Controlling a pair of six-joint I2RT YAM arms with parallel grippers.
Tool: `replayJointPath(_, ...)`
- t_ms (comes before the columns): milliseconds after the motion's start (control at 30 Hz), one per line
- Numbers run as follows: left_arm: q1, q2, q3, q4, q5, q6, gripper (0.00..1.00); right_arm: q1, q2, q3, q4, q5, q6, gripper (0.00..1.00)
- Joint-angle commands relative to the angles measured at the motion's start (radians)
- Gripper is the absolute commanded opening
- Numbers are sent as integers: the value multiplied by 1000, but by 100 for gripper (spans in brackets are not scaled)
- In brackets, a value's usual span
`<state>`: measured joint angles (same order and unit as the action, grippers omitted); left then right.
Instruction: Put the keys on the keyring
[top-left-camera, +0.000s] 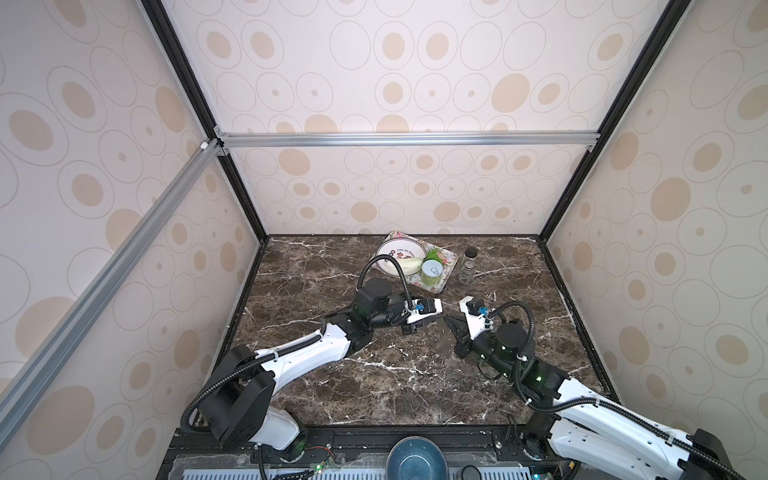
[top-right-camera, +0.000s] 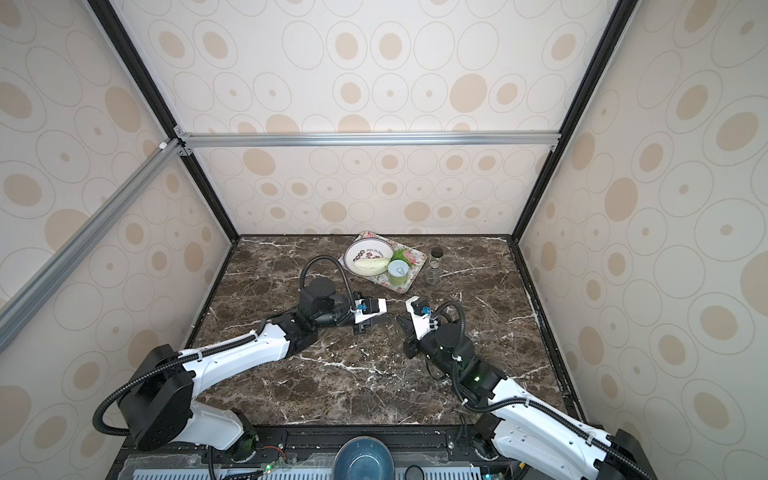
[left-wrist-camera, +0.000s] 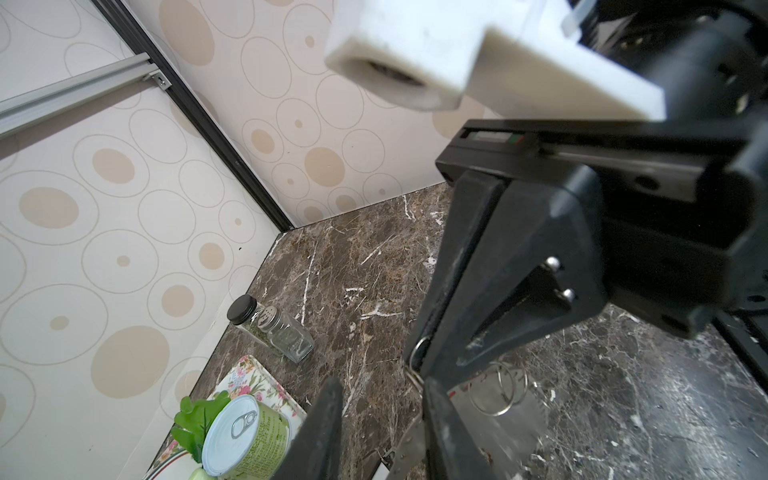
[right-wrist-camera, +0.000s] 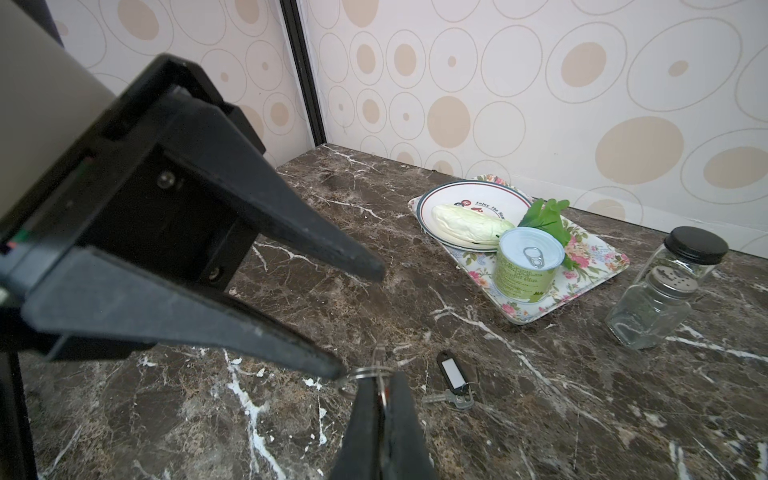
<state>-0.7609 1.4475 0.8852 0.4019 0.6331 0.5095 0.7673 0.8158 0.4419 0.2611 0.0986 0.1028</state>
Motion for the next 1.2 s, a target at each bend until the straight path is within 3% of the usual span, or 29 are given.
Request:
replayJointPath(0,-8,-8,34,-9,-16,12,32,10,-2,6,32,20,-15,0)
replayJointPath(600,-20,-31,26,-26,-14,31,33,36,2,-2,43,26,-44,0)
replayJointPath(1167,-36,2,91,-159,9,63,33,43,6,-5,51,39,-54,0)
